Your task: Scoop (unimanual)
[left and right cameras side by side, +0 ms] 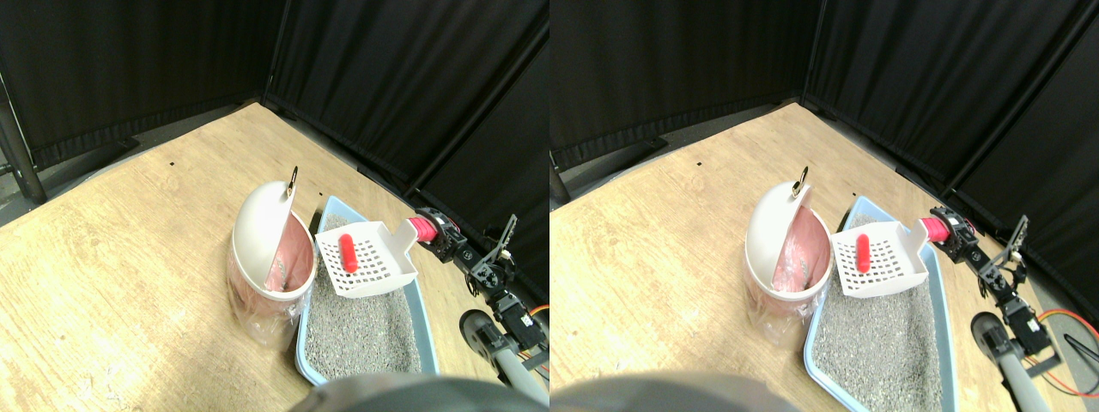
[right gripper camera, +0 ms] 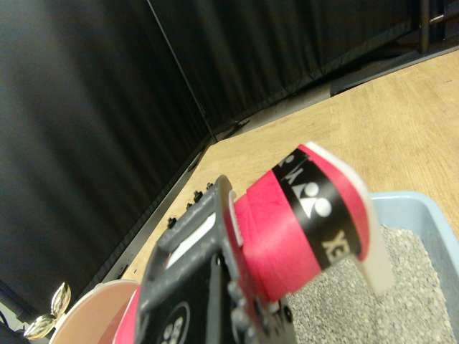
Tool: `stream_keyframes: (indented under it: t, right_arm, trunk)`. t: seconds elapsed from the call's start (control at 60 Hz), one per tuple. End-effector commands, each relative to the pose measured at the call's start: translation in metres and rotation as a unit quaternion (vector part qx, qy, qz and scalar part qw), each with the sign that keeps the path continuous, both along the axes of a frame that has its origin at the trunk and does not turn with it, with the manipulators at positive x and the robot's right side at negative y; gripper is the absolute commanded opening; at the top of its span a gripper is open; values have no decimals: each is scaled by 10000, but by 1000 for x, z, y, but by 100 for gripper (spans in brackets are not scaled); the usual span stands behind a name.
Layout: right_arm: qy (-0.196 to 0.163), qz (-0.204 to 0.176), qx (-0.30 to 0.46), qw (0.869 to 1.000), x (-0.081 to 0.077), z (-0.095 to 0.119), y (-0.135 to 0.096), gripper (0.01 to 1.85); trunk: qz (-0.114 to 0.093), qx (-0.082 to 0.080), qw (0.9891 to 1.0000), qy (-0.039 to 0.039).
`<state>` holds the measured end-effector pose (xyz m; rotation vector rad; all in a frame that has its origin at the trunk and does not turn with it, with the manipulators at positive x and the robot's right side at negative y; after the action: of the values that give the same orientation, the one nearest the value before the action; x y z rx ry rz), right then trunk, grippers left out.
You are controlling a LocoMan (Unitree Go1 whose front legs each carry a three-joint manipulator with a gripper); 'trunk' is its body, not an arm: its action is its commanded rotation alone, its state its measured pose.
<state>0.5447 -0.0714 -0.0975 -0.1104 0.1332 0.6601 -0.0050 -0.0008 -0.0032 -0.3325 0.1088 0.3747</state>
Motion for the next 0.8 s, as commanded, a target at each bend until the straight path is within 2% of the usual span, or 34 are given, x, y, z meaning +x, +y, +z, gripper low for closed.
stream_keyframes:
  t: [0.017,0.283,0.433,0.533,0.583,0.733,0.8]
  right_arm:
    - [-169,126,82,9997,-1,9,5,5]
    - [-148,248,-132,9995,-3,13,10,5]
    - [-322,381,-362,9981,-4,12,14,5]
    - [-336,323,-483,9977,-8,13,17,5]
    - [-342,440,-511,9971,-9,13,18,5]
    - [-224,459,-537,9973,-11,16,24,5]
    - [-192,340,-594,9975,-11,19,26,5]
  trunk:
    - [35,-21,10000,61]
    - [18,-10,10000,44]
    - [27,-32,10000,56]
    - [27,-43,10000,53]
    - [30,-48,10000,49]
    - [29,-48,10000,28]
    - [28,-51,10000,28]
